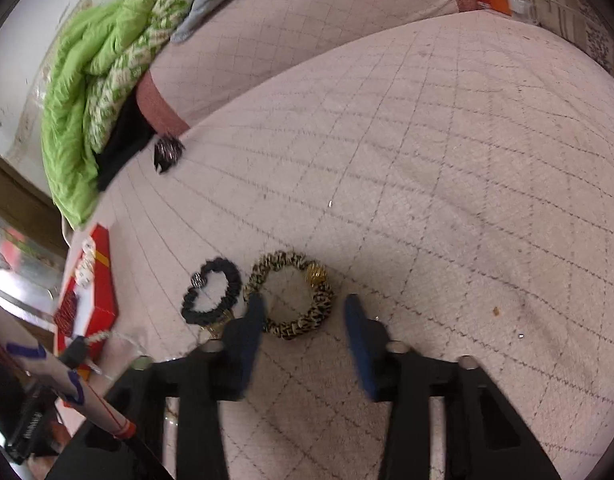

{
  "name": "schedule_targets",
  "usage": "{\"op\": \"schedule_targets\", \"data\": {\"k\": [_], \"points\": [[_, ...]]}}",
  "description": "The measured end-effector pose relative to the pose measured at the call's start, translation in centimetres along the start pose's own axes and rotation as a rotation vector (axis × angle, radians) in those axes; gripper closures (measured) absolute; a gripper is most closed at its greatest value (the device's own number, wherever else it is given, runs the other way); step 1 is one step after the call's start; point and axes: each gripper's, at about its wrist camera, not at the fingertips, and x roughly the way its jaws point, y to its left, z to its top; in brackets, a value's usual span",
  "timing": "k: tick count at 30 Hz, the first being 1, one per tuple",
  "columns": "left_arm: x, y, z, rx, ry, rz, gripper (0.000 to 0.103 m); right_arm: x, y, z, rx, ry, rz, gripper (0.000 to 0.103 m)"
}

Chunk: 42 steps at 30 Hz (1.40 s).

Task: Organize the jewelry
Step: 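Grasp the pale green bead bracelet with the left tool while the right grasps the leopard hair tie, then carry the bead bracelet and leopard hair tie over the tray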

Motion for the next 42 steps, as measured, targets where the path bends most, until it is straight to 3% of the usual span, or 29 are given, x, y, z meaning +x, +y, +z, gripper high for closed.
{"op": "schedule_targets", "data": {"k": [5, 7, 9, 12, 19, 26, 32, 42], "points": [[0.0, -0.5, -0.1, 0.011, -0.009, 0.001, 0.097, 0.8, 1.3, 0.0, -0.109, -0.006, -0.110, 0.071], [0.0, -0.8, -0.1, 0.018, -0.014, 0.002, 0.097, 1.1, 1.7, 0.0, -0.156, -0.012, -0.164, 0.089], [-0.1, -0.9, -0.2, 0.023, -0.015, 0.002, 0.097, 1.1, 1.7, 0.2, -0.166, -0.023, -0.181, 0.094], [-0.3, -0.9, -0.1, 0.020, -0.027, 0.005, 0.097, 0.1, 1.5, 0.6, -0.140, -0.058, -0.163, 0.096], [-0.8, -0.4, 0.1, 0.007, -0.056, 0.036, 0.097, -4.9, 2.4, 0.8, -0.118, -0.243, -0.067, 0.096], [-1.5, 0.1, 0.4, -0.007, -0.097, 0.111, 0.097, -6.5, 4.7, 0.0, -0.165, -0.314, 0.065, 0.096], [-2.5, 0.9, 0.7, -0.020, -0.135, 0.169, 0.097, -6.8, 6.4, -0.7, -0.213, -0.329, 0.098, 0.096], [-4.4, 2.0, 1.1, -0.054, -0.194, 0.202, 0.097, -6.2, 7.5, -1.2, -0.244, -0.321, 0.115, 0.096]]}}
